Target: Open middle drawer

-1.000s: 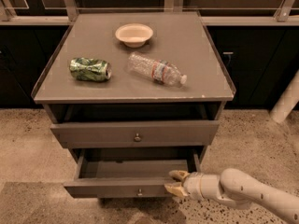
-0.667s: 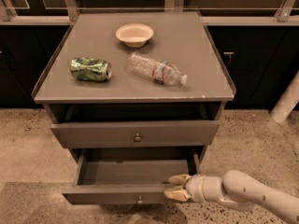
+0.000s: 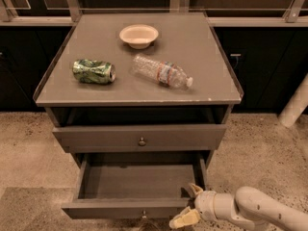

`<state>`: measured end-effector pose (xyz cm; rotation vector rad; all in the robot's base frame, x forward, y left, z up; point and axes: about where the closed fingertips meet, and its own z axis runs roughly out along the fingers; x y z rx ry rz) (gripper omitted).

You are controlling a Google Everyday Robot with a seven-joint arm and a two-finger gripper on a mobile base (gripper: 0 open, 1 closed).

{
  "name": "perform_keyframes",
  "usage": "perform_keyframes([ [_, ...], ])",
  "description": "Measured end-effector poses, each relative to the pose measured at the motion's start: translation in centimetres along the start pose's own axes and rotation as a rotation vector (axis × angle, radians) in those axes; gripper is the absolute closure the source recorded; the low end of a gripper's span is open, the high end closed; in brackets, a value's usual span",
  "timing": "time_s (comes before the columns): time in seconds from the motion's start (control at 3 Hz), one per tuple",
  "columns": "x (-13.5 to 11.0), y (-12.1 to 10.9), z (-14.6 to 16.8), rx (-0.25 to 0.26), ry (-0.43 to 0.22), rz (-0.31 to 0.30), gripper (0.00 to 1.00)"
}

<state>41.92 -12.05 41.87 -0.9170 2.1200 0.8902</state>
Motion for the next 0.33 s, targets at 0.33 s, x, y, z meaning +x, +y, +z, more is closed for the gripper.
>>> perform_keyframes([
  [0.33, 0.00, 0.00, 0.00, 0.000, 0.000, 0.000, 0.00],
])
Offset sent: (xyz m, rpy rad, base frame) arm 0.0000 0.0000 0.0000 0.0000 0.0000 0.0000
